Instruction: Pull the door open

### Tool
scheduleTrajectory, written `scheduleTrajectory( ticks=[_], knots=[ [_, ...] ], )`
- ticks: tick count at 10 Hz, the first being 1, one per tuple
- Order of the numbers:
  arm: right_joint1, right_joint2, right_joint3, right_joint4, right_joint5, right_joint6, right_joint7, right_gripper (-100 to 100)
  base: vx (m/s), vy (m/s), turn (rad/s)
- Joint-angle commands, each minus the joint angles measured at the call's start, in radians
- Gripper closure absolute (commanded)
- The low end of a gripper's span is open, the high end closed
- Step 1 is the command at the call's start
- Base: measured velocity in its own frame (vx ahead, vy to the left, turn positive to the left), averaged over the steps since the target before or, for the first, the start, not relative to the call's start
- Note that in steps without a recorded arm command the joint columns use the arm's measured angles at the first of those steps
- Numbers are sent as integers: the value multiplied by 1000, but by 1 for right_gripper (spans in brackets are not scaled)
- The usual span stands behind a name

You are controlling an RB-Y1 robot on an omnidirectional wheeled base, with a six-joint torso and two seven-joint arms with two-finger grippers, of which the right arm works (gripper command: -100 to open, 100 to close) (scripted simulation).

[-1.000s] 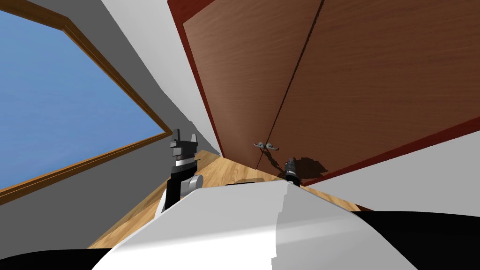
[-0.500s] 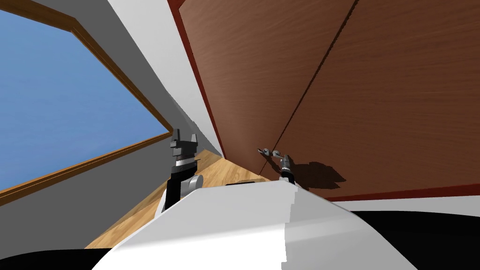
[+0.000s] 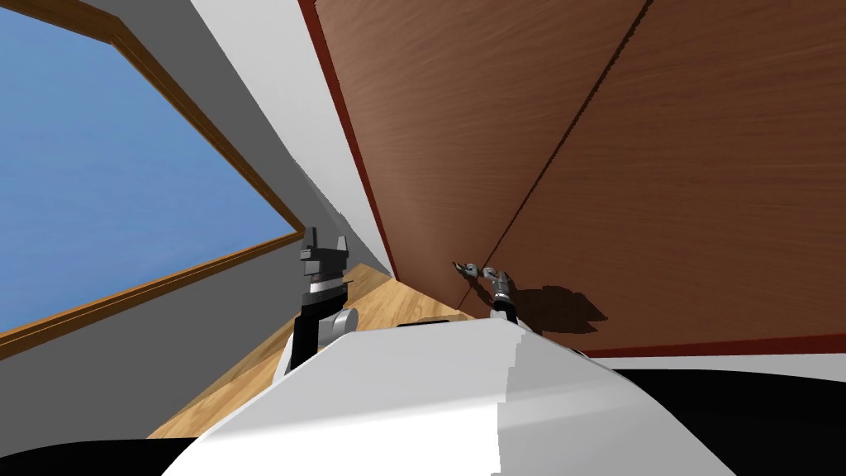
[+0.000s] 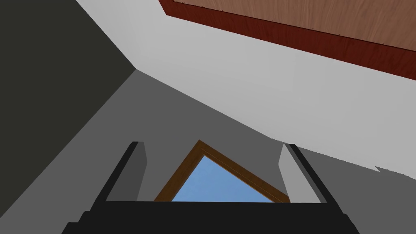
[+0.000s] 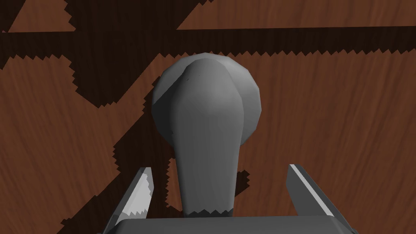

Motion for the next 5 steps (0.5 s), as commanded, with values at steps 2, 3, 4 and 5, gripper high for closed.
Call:
scheduleTrajectory(
  ticks=[2,3,4,5],
  knots=[
    [0,0,0,-3,0,1,0,100,0,0,0],
    [0,0,0,-3,0,1,0,100,5,-1,-5],
    [0,0,0,-3,0,1,0,100,0,0,0],
    [0,0,0,-3,0,1,0,100,0,0,0]
  ],
)
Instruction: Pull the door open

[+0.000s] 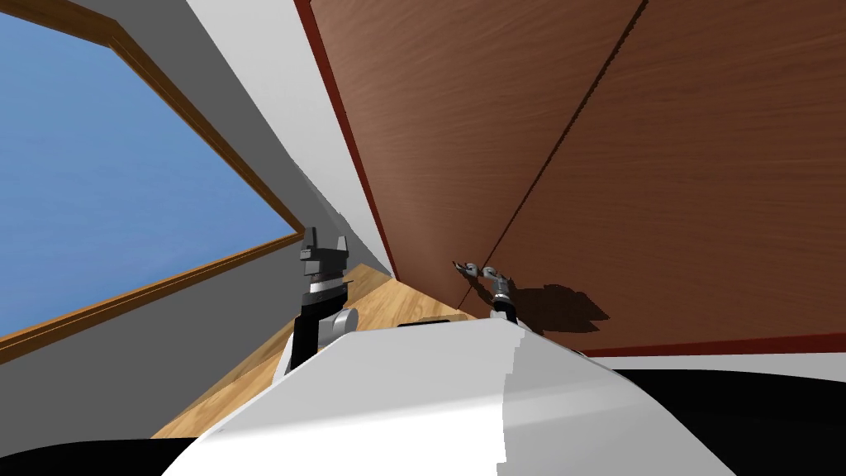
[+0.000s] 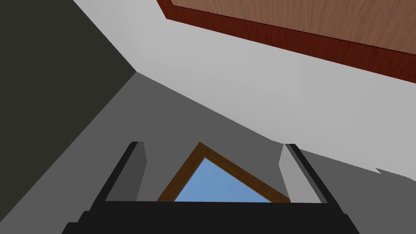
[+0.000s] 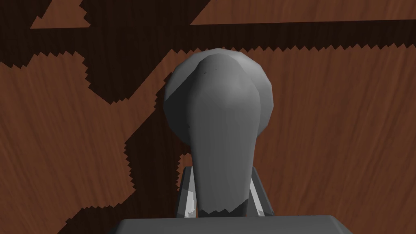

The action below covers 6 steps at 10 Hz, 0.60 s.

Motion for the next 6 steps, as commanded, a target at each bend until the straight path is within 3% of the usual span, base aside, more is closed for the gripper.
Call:
scheduleTrajectory(
  ticks=[1,2,3,5,6],
  knots=[
    [-3,-3,0,-3,0,-3,0,100,0,0,0],
    [28,-24,-16,9,-8,1,-3,100,-126,-43,-95],
    [28,-24,-16,-29,-8,1,-3,100,-161,-59,-74],
    [28,-24,-16,-18,-8,1,-3,100,-61,-9,-1],
    [28,-24,-16,9,-8,1,-3,100,5,10,-13]
  ],
)
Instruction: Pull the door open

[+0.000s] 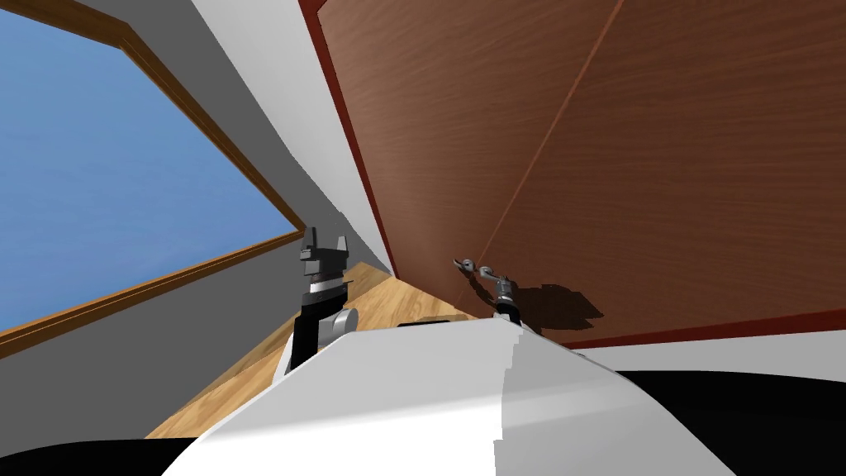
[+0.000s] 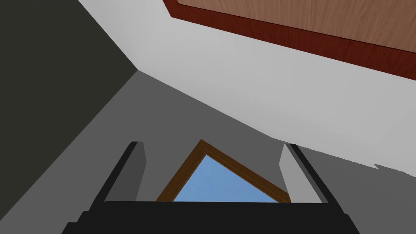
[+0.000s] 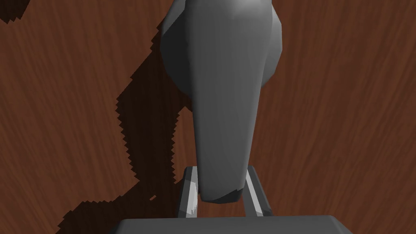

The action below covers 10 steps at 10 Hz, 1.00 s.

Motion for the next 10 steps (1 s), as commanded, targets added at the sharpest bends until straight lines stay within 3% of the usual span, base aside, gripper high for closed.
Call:
scheduleTrajectory(
  ticks=[1,5,7,8,10],
  knots=[
    [25,-22,-15,10,-7,0,-2,100,-93,24,-66],
    [34,-29,-3,7,3,-2,-14,100,-150,41,3],
    [24,-20,35,-2,28,-5,-34,100,-167,-11,96],
    [24,-20,35,-2,28,-5,-34,100,-146,-34,65],
    [6,-3,75,-14,53,-9,-50,100,-151,-35,103]
  ],
)
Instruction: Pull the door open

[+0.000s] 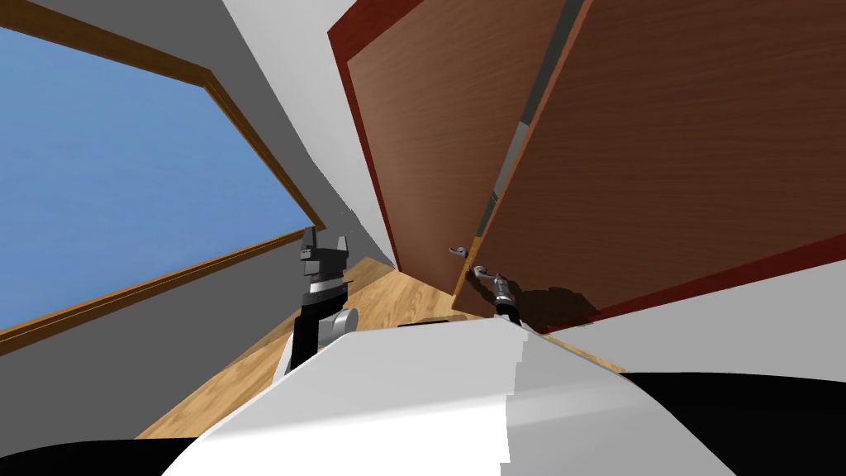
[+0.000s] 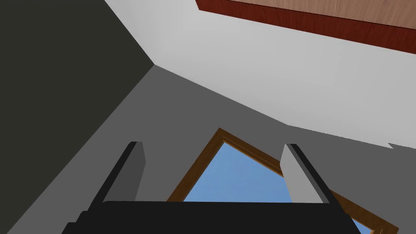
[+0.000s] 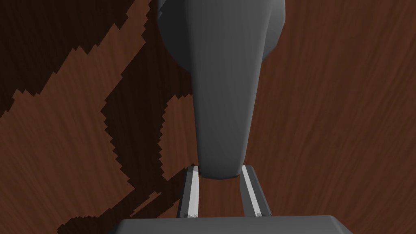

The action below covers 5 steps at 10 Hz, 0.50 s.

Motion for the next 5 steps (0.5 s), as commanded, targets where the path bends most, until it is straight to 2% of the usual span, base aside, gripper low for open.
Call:
scheduleTrajectory(
  ticks=[1,2,5],
  knots=[
    [-24,3,19,34,11,-18,-12,100,-83,-34,57],
    [-34,13,39,27,24,-20,-20,100,-81,-30,93],
    [-44,21,55,11,34,-22,-26,100,-54,-30,58]
  ],
)
